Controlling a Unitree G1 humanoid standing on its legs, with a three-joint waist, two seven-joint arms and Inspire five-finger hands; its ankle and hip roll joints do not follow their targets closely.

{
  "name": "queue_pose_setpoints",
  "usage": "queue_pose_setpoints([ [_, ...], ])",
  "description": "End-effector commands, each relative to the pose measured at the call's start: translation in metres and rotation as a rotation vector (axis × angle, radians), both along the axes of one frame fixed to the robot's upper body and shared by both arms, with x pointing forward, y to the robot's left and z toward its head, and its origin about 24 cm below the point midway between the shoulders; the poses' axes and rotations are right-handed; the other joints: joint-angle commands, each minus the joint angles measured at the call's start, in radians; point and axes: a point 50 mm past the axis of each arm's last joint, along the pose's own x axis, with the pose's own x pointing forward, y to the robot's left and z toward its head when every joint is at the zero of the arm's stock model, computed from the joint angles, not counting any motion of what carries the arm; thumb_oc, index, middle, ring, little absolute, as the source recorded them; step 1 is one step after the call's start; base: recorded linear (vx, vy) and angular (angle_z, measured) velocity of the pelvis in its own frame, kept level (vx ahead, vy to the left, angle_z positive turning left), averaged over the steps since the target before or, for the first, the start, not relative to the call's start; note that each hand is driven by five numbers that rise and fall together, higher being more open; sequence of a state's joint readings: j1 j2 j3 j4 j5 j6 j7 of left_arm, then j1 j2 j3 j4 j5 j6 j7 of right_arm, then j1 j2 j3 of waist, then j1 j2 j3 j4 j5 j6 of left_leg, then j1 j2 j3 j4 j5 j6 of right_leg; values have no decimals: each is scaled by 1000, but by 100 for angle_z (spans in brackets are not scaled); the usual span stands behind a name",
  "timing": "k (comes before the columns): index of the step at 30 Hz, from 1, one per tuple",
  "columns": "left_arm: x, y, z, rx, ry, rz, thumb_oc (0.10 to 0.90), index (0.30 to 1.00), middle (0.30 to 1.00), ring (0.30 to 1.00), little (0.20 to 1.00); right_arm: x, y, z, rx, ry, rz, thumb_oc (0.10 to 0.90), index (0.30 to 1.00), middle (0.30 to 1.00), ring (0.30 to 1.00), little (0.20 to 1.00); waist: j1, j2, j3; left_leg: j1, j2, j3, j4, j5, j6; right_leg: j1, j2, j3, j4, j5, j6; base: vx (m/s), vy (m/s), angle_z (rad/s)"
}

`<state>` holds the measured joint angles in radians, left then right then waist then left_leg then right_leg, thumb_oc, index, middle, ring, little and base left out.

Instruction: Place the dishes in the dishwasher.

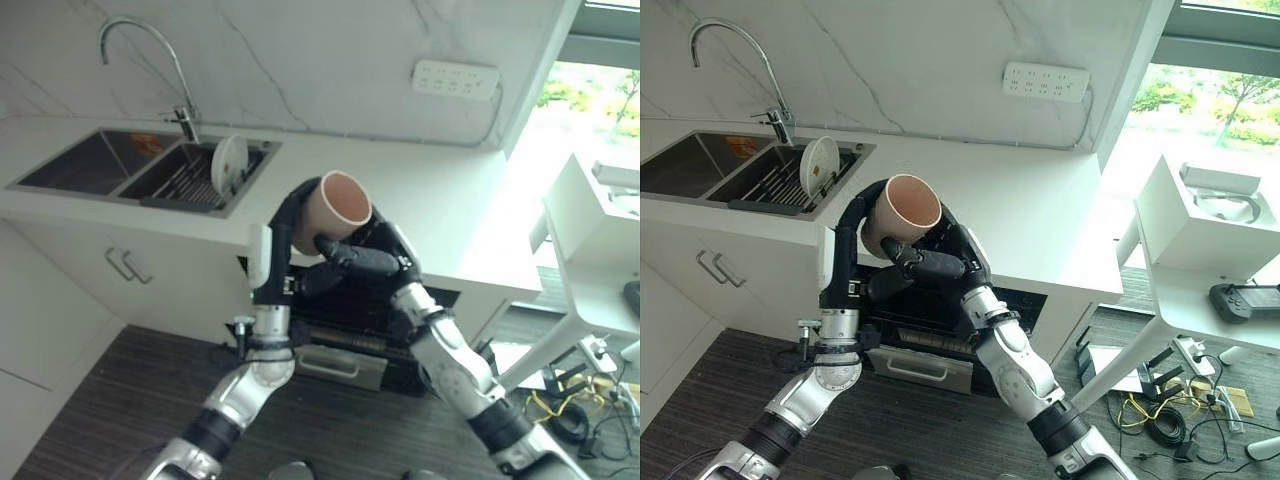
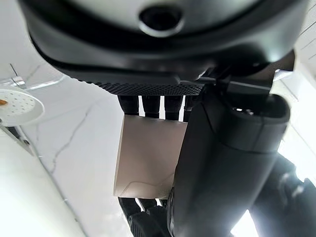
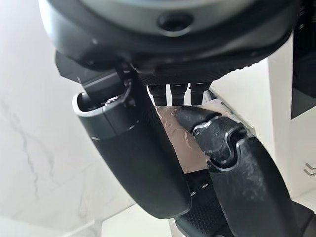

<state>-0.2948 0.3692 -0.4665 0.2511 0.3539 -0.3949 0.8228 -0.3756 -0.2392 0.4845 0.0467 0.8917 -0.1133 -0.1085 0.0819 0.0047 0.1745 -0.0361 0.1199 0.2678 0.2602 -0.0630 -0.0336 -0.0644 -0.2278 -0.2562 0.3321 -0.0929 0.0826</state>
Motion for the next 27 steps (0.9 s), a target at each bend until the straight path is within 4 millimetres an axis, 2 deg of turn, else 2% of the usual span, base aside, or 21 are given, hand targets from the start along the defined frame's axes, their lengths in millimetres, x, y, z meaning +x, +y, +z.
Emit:
queue_pose_setpoints([
  [1, 4, -35, 39, -32, -244, -78, 400, 300, 300, 300, 300, -2, 41, 99, 196, -361, 146, 800, 900, 900, 900, 900, 3, -20, -1, 34, -17, -66, 40, -125, -6, 69, -13, -24, -32, -59, 49, 0, 0, 0],
  [9, 1, -42, 17, -74, -219, 6, 400, 300, 300, 300, 300, -1, 51, 116, 247, -371, 124, 800, 900, 900, 900, 900, 19, -32, 5, 32, -10, -68, 40, -128, -7, 72, -12, -30, -32, -61, 49, 0, 0, 0],
  [17, 0, -48, 11, -71, -201, -2, 400, 300, 300, 300, 300, 1, 56, 120, 296, -336, 136, 800, 900, 900, 900, 900, 21, -35, 12, 29, -7, -66, 40, -127, -8, 69, -11, -27, -32, -61, 48, 0, 0, 0],
  [18, 0, -49, 11, -69, -200, -5, 400, 300, 300, 300, 300, 1, 56, 120, 300, -336, 134, 717, 775, 775, 775, 775, 21, -35, 13, 28, -8, -66, 40, -127, -8, 69, -11, -27, -32, -61, 48, 0, 0, 0],
  [20, -1, -50, 10, -55, -201, -17, 400, 300, 300, 300, 300, 2, 56, 119, 301, -338, 125, 522, 484, 484, 484, 484, 22, -34, 15, 28, -8, -67, 40, -126, -8, 70, -11, -27, -32, -60, 47, 0, 0, 0],
  [21, -2, -53, 10, -31, -208, -31, 400, 300, 300, 300, 300, 2, 54, 119, 307, -344, 96, 400, 300, 300, 300, 300, 23, -33, 16, 28, -8, -67, 40, -125, -7, 70, -11, -27, -32, -60, 46, 0, 0, 0],
  [27, -7, -60, 6, -12, -191, -96, 400, 300, 300, 300, 300, 6, 42, 125, 342, -383, -35, 400, 300, 300, 300, 300, 27, -28, 24, 28, -10, -71, 40, -124, -7, 75, -11, -31, -32, -61, 45, 9, -3, 1],
])
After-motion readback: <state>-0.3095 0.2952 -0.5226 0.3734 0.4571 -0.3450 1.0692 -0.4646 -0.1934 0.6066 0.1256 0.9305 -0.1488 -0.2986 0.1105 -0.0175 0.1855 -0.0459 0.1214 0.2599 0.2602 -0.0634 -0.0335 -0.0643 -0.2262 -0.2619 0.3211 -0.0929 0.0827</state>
